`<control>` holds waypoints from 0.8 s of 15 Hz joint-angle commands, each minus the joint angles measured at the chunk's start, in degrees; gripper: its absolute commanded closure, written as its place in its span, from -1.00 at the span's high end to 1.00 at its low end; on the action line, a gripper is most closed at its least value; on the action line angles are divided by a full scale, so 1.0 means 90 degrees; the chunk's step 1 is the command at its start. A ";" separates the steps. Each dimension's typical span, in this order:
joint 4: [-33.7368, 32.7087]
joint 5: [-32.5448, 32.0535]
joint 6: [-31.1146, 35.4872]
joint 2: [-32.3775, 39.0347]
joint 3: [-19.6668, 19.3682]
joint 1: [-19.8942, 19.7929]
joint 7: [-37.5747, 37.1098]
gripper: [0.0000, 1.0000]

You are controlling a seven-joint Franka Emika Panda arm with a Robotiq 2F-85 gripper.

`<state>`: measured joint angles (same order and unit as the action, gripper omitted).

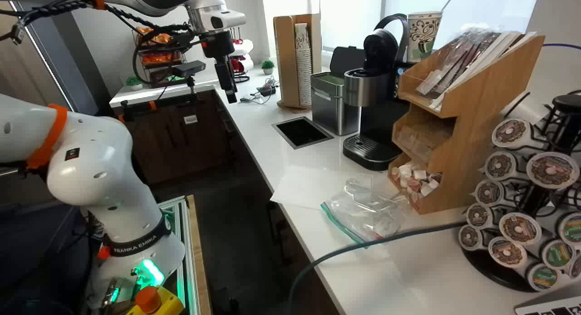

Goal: Put the white object upright

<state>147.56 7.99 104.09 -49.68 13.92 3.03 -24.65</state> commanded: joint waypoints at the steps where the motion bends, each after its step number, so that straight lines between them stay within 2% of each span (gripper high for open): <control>1: -0.0016 0.0016 -0.0019 -0.0001 0.0019 -0.0032 0.0021 1.00; 6: -0.0016 0.0015 -0.0019 -0.0001 0.0019 -0.0032 0.0021 1.00; 8: -0.0014 -0.0014 -0.0121 0.0090 -0.0142 -0.0230 -0.0063 1.00; 12: 0.0258 -0.0140 -0.0117 -0.0094 -0.0759 -0.0973 -0.0294 1.00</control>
<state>148.03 7.60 104.02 -49.31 10.60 -1.37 -25.89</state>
